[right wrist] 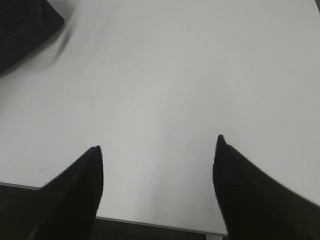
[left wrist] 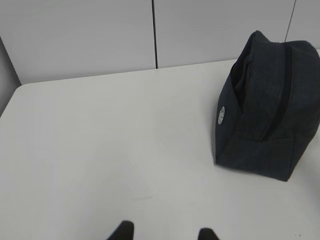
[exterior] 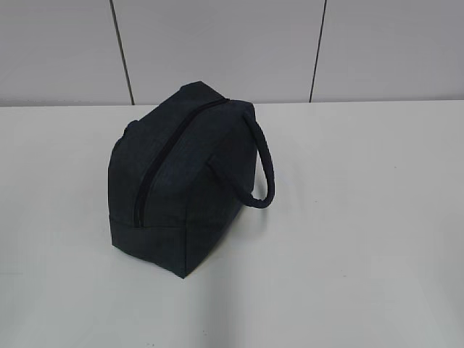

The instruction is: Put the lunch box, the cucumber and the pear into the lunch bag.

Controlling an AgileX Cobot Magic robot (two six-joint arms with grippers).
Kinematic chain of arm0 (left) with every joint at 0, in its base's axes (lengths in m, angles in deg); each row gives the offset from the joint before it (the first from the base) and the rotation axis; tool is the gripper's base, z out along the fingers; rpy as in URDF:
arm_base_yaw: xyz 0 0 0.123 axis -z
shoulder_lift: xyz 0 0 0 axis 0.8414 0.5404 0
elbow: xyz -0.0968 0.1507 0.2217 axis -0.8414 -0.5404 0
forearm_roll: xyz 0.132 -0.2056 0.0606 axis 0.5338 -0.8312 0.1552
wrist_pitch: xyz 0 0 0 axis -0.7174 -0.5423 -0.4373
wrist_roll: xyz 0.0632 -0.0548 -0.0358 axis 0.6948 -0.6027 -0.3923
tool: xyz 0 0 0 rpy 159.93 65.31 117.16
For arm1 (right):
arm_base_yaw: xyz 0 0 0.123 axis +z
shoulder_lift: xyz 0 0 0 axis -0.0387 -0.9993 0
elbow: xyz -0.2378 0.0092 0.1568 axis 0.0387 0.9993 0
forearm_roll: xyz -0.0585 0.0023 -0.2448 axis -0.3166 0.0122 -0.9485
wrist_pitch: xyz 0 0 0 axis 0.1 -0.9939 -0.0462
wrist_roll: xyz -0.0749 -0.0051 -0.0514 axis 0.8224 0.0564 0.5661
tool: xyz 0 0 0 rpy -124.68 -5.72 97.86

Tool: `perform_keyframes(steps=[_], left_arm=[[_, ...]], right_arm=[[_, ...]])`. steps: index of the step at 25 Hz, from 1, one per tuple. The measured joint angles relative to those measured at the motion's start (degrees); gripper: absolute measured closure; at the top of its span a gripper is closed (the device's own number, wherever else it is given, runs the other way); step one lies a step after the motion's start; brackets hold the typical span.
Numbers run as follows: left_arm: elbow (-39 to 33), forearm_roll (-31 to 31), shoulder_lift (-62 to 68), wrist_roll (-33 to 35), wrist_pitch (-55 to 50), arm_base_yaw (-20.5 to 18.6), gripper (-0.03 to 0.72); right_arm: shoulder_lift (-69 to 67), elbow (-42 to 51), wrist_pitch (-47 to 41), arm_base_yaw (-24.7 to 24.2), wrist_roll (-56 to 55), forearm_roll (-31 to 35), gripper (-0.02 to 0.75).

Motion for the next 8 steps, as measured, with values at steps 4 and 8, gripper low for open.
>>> perform_keyframes(steps=[4,8], left_arm=[[0.0,0.0,0.0,0.0,0.0,0.0,0.447],[0.0,0.0,0.0,0.0,0.0,0.0,0.447]], right_arm=[[0.0,0.0,0.0,0.0,0.0,0.0,0.203],[0.0,0.0,0.0,0.0,0.0,0.0,0.203]])
